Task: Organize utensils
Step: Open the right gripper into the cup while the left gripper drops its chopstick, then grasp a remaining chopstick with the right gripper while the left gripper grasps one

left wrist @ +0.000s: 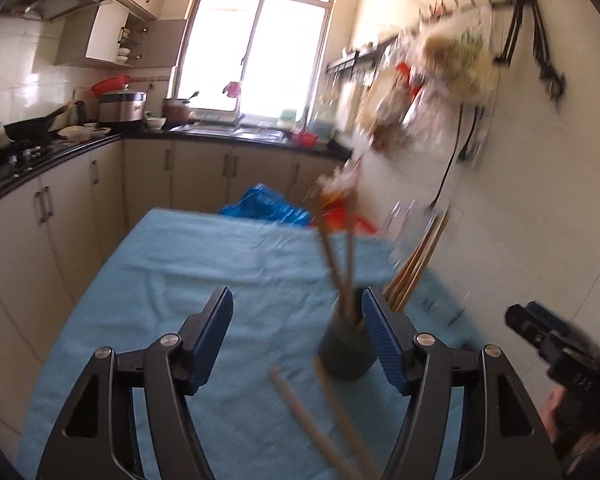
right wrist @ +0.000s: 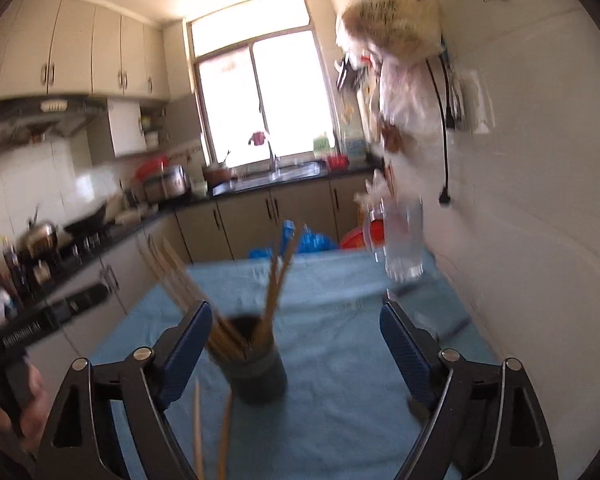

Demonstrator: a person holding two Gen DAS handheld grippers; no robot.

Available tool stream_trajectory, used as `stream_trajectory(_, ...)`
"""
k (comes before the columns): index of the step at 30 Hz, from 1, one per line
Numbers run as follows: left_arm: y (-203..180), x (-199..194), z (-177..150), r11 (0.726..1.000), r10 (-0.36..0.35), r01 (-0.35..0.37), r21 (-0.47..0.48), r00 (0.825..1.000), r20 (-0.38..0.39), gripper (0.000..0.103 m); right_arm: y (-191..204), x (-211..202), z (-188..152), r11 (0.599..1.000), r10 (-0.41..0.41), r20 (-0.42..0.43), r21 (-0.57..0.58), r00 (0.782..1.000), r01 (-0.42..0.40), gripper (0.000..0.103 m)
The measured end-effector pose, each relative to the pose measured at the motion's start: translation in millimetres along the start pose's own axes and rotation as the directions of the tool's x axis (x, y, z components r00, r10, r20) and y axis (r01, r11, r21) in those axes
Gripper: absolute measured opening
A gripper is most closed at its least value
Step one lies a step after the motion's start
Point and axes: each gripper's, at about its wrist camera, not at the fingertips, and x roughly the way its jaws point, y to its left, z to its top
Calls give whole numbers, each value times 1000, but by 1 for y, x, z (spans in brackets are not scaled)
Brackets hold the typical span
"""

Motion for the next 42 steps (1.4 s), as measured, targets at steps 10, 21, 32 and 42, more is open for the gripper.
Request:
stream_trajectory(10,27,10,-78,994,97,-104,-19,974,-206,80,-16,7,-58,990,-32,-159,131,987,53,90)
stream_trajectory(21,61,24,-104,979,126,-176,-108,924,-361,80,12,57,-83,994,102,-512,93,853,-62,57)
stream_trajectory(32,59,30,-108,983,117,-162,-87,915,-386,80,50,123,-83,989,149,-620,99,770,-112,37)
stream_trajectory(42,64,33,-107,982,104,-157,-103,911,-399,80,71,153,-94,992,96,-665,-1,741,-130,8)
